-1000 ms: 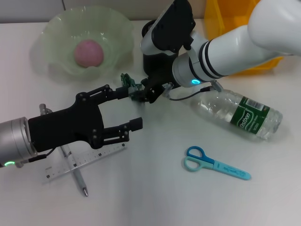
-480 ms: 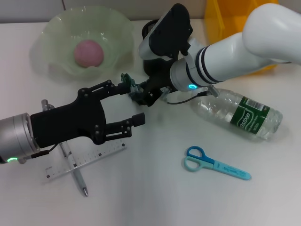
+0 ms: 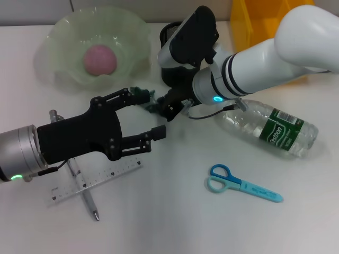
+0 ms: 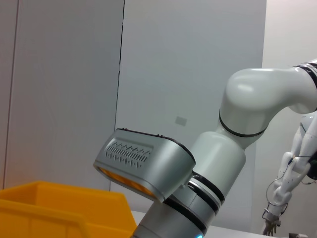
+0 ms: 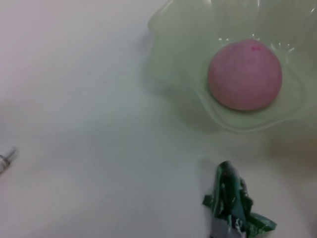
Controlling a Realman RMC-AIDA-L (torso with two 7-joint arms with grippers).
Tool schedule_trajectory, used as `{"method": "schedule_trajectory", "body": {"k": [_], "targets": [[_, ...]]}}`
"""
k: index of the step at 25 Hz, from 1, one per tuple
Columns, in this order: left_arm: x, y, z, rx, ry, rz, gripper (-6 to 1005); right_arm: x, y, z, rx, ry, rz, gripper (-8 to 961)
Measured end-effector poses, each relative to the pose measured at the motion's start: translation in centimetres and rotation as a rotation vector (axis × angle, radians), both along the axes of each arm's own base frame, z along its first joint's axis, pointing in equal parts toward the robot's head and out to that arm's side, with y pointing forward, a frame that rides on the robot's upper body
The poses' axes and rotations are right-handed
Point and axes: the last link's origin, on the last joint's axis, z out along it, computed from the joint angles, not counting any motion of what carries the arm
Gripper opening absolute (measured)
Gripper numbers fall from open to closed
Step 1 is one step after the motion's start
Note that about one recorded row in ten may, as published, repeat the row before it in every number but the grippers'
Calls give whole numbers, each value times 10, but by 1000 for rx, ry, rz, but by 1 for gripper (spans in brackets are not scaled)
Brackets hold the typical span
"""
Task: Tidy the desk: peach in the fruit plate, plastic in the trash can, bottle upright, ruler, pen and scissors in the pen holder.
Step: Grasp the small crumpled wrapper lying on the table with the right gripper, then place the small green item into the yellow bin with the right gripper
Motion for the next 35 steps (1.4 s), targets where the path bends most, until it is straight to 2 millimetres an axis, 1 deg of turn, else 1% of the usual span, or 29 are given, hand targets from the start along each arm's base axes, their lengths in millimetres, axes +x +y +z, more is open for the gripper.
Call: {"method": "schedule_trajectory", "body": {"k": [3,8,10,13,15,16,17,19,20,21,22,25,28,30,31,32,33,35], "targets": [[0,0,0,0,0,-1,817,0,-1,0,-8,2,-3,252],[0,-1,0,-1,-2,-2,817,-1,-5,1,-24,31,-16,82],[0,-1,0,-2,-2,-2,817,-2,-6,2,-27,40,-21,56],[0,-1,1,-1,-1,-1,817,-1,-7,10,-43,85,-31,17],[0,-1,1,-1,-1,-1,817,0,-8,13,-54,105,-31,14],[-1,0,1,2,0,1,817,2,-10,20,-64,145,-28,13],[-1,0,1,2,0,1,817,2,-10,20,-64,145,-28,11],[-1,0,1,3,2,1,817,7,-11,30,-56,190,-13,8],[-1,1,1,4,2,1,817,10,-12,36,-43,213,-2,8],[0,1,1,4,2,-1,817,17,-16,48,-20,253,30,9],[0,1,1,4,2,-1,817,17,-16,48,-20,253,30,9],[0,3,2,8,1,-1,817,24,-28,65,1,336,93,8],[1,4,3,14,-3,1,817,33,-42,81,21,461,154,7],[2,4,3,16,-5,0,817,42,-49,96,61,555,198,7],[3,6,3,20,-8,-1,817,54,-55,108,120,653,225,7],[3,6,3,20,-8,-1,817,54,-55,108,120,653,225,6],[3,6,3,23,-10,0,817,57,-57,112,146,690,231,6],[3,7,4,29,-15,1,817,71,-60,122,226,768,227,6]]}}
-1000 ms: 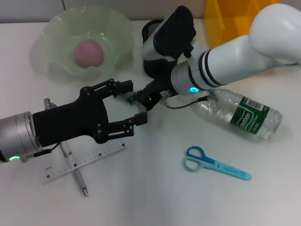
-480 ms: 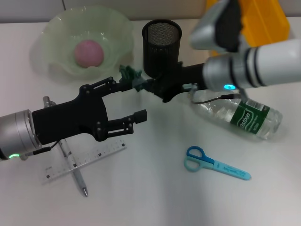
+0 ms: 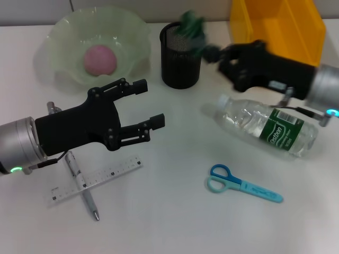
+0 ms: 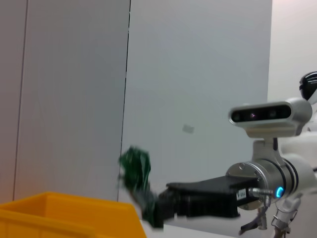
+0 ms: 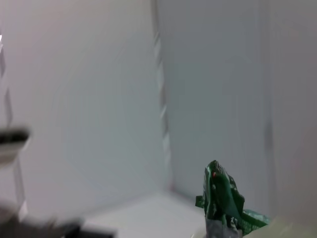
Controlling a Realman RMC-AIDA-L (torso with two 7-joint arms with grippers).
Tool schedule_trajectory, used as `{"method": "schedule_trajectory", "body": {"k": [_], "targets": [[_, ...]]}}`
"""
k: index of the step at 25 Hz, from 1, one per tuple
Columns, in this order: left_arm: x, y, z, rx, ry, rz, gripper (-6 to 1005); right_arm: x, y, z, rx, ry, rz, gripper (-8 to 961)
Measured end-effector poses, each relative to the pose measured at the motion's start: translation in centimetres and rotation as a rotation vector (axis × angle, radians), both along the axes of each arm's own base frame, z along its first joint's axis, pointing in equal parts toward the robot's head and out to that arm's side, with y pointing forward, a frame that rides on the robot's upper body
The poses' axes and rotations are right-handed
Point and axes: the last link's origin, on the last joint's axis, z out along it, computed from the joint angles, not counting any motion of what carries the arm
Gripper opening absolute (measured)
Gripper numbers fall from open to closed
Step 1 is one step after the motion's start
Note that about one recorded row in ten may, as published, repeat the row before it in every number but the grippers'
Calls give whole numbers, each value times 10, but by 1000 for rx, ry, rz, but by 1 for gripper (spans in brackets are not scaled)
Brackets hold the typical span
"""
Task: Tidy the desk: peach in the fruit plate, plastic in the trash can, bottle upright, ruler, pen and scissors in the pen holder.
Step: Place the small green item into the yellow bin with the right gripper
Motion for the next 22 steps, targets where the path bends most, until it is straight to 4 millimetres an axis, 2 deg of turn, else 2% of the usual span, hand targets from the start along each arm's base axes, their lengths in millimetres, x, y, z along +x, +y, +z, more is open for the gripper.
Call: {"method": "schedule_trajectory", "body": {"k": [1,2,6,12,17,21,22], "targets": [[0,0,0,2,-2,0,817,13,-1,7,61,57,-36,5],[0,0,0,2,-2,0,817,13,-1,7,61,57,-36,5],[0,1,-1,3,-2,3,817,38,-2,19,249,172,-135,7],[2,0,-2,1,-7,1,816,58,3,30,433,230,-256,10],[2,-1,-3,-2,-11,0,816,77,20,38,516,218,-427,12],[2,-1,-3,-3,-12,1,816,80,44,30,494,112,-525,15],[2,-1,-3,-3,-12,1,816,80,44,30,494,112,-525,15]]}}
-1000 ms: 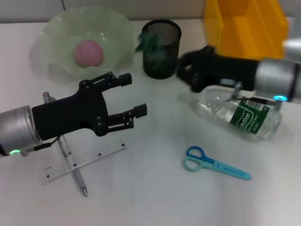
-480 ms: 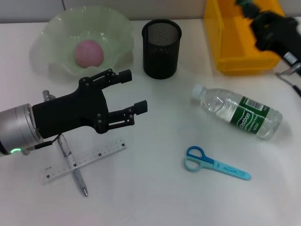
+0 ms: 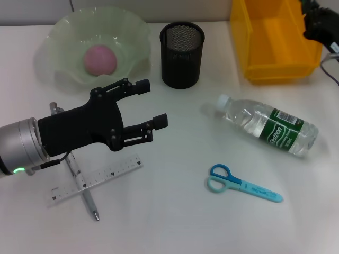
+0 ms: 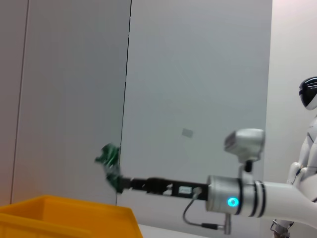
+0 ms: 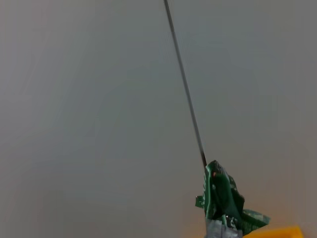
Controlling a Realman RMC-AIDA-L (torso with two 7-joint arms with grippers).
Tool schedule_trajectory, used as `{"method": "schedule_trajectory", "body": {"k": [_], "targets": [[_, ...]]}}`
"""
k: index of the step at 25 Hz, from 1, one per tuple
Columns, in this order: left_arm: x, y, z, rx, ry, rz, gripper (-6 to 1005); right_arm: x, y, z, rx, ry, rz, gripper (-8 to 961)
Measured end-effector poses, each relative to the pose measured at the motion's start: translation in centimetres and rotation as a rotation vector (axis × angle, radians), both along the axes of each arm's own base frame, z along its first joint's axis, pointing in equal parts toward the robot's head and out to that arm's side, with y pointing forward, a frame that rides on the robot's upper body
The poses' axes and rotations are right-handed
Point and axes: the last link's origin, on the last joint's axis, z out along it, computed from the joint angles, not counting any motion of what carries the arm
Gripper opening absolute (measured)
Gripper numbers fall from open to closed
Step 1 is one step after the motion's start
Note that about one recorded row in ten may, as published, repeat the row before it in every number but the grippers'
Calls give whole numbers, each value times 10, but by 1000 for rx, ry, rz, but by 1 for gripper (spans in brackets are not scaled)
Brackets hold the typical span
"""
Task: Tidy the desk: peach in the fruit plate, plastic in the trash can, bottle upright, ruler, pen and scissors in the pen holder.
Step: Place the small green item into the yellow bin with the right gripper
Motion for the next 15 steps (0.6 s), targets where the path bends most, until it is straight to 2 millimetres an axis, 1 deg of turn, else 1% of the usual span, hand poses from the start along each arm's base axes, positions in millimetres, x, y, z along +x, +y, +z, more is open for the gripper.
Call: {"method": "schedule_trajectory", "body": {"k": [4,9,15], "targets": [[0,0,0,-1,-1,-1,816,-5,16,-11,-67,-95,-42,17],[1,0,-1,-1,-1,-1,816,-10,19,-16,-88,-119,-26,20],[1,1,0,0,0,-2,816,-11,20,-15,-85,-115,-27,23]]}}
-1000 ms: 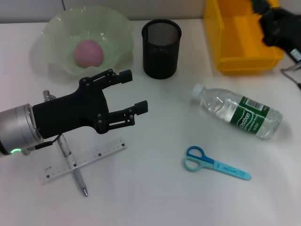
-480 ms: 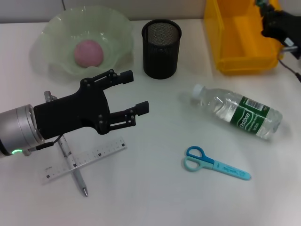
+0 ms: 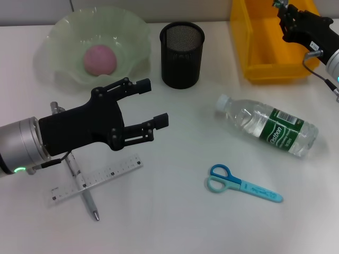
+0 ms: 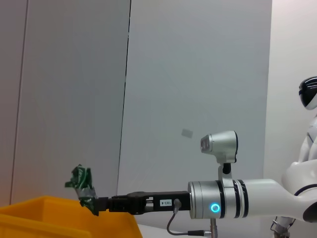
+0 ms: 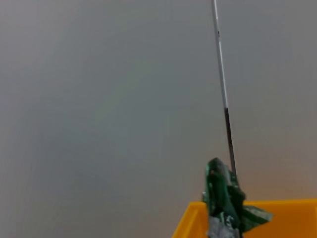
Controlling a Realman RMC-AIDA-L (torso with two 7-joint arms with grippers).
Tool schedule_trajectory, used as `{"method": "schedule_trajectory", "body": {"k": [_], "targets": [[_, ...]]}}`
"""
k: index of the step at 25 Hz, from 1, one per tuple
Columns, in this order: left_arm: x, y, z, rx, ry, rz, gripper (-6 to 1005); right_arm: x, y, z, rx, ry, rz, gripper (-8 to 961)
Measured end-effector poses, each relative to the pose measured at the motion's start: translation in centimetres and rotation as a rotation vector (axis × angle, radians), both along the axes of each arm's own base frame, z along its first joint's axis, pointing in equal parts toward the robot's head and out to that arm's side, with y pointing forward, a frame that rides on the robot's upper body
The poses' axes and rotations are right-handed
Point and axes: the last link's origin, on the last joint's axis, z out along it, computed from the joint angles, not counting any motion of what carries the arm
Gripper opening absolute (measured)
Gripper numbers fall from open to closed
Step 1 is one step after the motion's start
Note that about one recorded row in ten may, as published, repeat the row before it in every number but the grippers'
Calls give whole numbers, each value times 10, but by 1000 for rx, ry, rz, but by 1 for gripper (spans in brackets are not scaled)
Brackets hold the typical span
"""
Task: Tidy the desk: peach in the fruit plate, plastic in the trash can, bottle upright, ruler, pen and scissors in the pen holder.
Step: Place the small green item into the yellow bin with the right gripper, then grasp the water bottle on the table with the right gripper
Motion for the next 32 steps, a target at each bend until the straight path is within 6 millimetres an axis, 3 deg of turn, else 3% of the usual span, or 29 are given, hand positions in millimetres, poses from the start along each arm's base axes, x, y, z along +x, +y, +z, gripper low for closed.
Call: {"method": "schedule_trajectory", "body": {"k": [2,6,9,17,21,27,32], "targets": [[0,0,0,1,1,-1,816,0,0,0,1,0,-1,24],[0,1,1,3,3,-2,816,1,1,2,6,5,-5,223],[1,2,1,3,4,-5,816,1,1,2,7,8,-6,458],[1,3,2,4,6,-8,816,-2,1,4,15,34,5,588],[1,4,2,5,8,-10,816,-9,-5,8,6,140,49,620],[0,8,6,-2,16,9,816,-20,-32,30,-124,303,260,618],[-2,10,8,-6,21,21,816,-29,-59,41,-369,276,449,615]]}}
